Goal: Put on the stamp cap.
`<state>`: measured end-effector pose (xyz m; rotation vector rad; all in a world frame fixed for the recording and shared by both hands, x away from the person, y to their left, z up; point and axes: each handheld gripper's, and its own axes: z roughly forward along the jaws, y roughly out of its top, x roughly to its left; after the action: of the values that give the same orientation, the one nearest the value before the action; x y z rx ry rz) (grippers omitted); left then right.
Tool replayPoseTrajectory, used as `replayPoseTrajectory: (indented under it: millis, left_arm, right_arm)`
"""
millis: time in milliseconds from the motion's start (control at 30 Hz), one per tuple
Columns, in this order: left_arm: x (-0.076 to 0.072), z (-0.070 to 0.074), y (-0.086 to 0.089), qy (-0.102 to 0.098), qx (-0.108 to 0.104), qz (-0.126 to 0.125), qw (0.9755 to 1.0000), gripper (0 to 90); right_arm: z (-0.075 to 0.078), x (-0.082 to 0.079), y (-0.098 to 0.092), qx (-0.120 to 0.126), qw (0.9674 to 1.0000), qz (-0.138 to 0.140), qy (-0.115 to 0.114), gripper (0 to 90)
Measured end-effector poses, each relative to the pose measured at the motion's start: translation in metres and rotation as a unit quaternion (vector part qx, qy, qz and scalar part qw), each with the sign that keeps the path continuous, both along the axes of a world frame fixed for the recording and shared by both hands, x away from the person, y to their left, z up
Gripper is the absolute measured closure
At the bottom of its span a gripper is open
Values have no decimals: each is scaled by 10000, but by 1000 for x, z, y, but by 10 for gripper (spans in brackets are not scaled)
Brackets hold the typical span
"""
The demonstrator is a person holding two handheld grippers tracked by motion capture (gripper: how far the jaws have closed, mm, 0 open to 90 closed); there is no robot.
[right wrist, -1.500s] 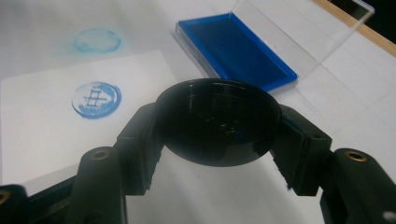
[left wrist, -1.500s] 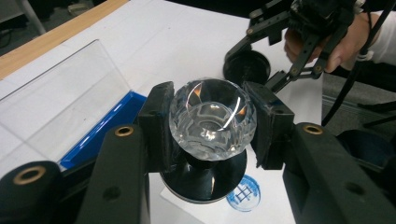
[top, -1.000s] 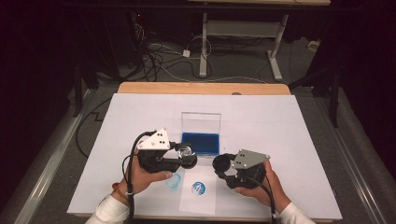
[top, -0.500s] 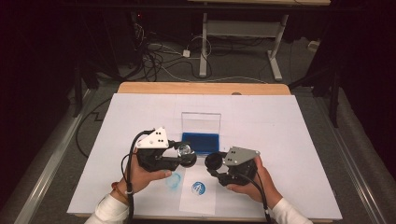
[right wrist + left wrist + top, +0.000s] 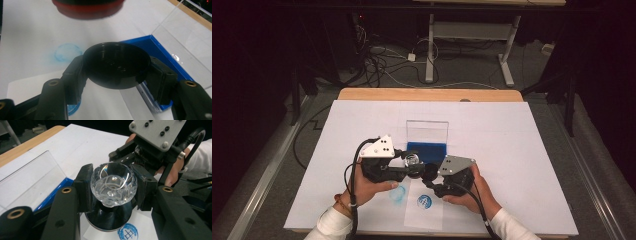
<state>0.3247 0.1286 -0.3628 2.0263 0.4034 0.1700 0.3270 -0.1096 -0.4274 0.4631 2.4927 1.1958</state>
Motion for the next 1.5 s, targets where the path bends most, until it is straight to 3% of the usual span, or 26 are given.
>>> replayPoseTrajectory:
  millis: [200,800,1133,1500]
  left_arm:
    - [3,-3,-5,61,-79,-23,9999,545]
    - [10,-10,-10,161,-223,-38,9996,545]
    - [11,-13,-12,184,-353,-62,9992,545]
    - [14,-19,-9,285,-513,-104,9982,544]
  right_arm:
    - [5,0,5,273,9996,15,-11,389]
    - [7,-3,6,550,9985,44,34,389]
    - [8,-3,4,661,9978,32,59,389]
    - [7,-4,3,593,9982,25,106,389]
